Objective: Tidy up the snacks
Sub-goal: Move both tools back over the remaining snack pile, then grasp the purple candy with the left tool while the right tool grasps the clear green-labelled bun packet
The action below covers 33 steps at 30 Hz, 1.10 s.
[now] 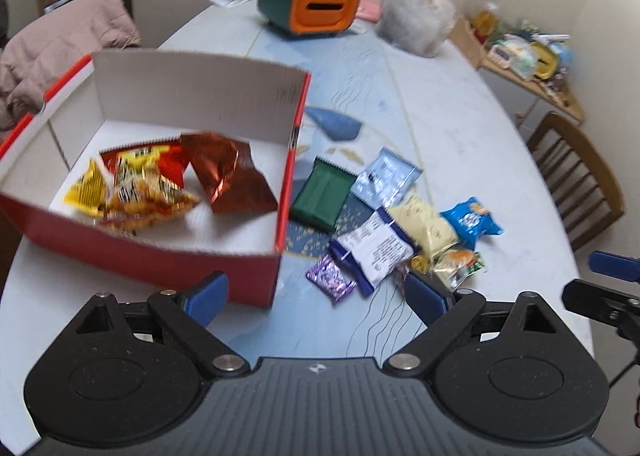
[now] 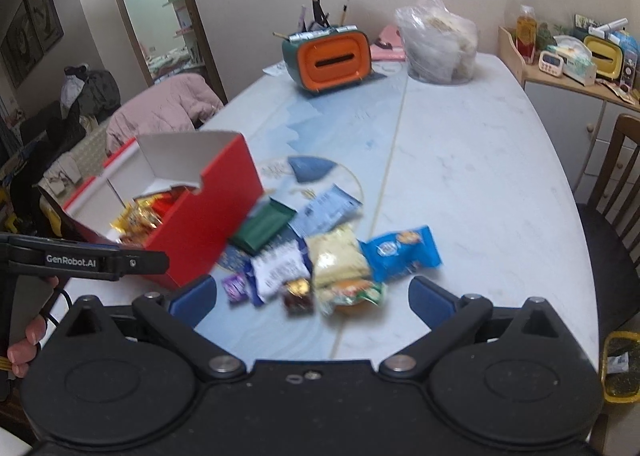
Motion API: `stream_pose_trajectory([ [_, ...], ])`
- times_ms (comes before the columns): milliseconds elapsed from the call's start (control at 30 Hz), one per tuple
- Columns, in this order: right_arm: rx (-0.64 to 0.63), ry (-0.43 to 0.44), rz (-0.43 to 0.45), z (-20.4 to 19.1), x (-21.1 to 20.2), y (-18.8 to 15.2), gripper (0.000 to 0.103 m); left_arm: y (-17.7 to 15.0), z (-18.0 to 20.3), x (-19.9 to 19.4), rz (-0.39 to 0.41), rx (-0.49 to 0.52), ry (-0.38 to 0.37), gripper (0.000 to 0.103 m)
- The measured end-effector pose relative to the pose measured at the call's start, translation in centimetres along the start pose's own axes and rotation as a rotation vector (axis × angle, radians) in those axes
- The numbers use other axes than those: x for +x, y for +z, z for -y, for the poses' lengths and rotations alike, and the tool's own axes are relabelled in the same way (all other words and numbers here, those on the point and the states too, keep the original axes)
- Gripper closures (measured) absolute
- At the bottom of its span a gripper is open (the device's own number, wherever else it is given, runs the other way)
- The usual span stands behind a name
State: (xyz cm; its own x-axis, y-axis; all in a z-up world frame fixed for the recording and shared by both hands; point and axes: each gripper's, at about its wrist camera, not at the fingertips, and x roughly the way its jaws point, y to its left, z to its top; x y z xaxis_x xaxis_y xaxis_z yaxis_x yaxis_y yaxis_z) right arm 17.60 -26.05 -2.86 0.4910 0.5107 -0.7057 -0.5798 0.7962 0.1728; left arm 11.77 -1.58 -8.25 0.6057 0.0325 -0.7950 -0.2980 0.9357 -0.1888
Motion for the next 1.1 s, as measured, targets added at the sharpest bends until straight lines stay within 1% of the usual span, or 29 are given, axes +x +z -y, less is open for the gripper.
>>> stream_pose_trajectory([
  [200,-0.001,0.019,-0.036,2.9,1.0,-0.6,0.001,-1.3,1.8,2.0,0.0,-0.031,0.092,0.008],
  [433,-0.012,0.056,-0.082,4.9,2.5,-1.2,0.001,-2.4,3.0,4.6,-0.028,-0.093,0.162,0.008],
  [500,-0.015,0.068,-0.094,5.3,3.1,-1.3,0.001,-2.6,3.2,5.1,-0.028,-0.112,0.182,0.012],
  [667,-0.035,0.088,-0.122,5.9,4.4,-1.4,0.002,-2.6,3.8,6.6,-0.044,-0.155,0.214,0.033],
  [733,-0.046,0.089,-0.135,6.2,5.3,-1.4,0.003,-2.5,3.9,7.2,-0.053,-0.17,0.228,0.035],
  [800,-0.061,0.089,-0.152,6.3,6.2,-1.4,0.006,-2.4,4.0,7.7,-0.059,-0.181,0.225,0.038],
  [833,-0.067,0.091,-0.161,6.4,6.7,-1.4,0.006,-2.3,4.1,7.8,-0.057,-0.183,0.229,0.04],
  [867,-0.073,0.095,-0.167,6.4,7.2,-1.4,0.007,-2.2,4.2,7.9,-0.053,-0.184,0.231,0.04],
  [900,-0.078,0.097,-0.171,6.3,7.6,-1.3,0.009,-2.2,4.2,7.9,-0.049,-0.189,0.235,0.041],
  [967,-0.084,0.106,-0.178,6.2,8.4,-1.1,0.012,-2.0,4.1,8.1,-0.049,-0.209,0.237,0.045],
  [1100,-0.099,0.125,-0.183,5.8,9.8,-0.5,0.013,-1.9,3.7,8.6,-0.067,-0.233,0.245,0.049],
])
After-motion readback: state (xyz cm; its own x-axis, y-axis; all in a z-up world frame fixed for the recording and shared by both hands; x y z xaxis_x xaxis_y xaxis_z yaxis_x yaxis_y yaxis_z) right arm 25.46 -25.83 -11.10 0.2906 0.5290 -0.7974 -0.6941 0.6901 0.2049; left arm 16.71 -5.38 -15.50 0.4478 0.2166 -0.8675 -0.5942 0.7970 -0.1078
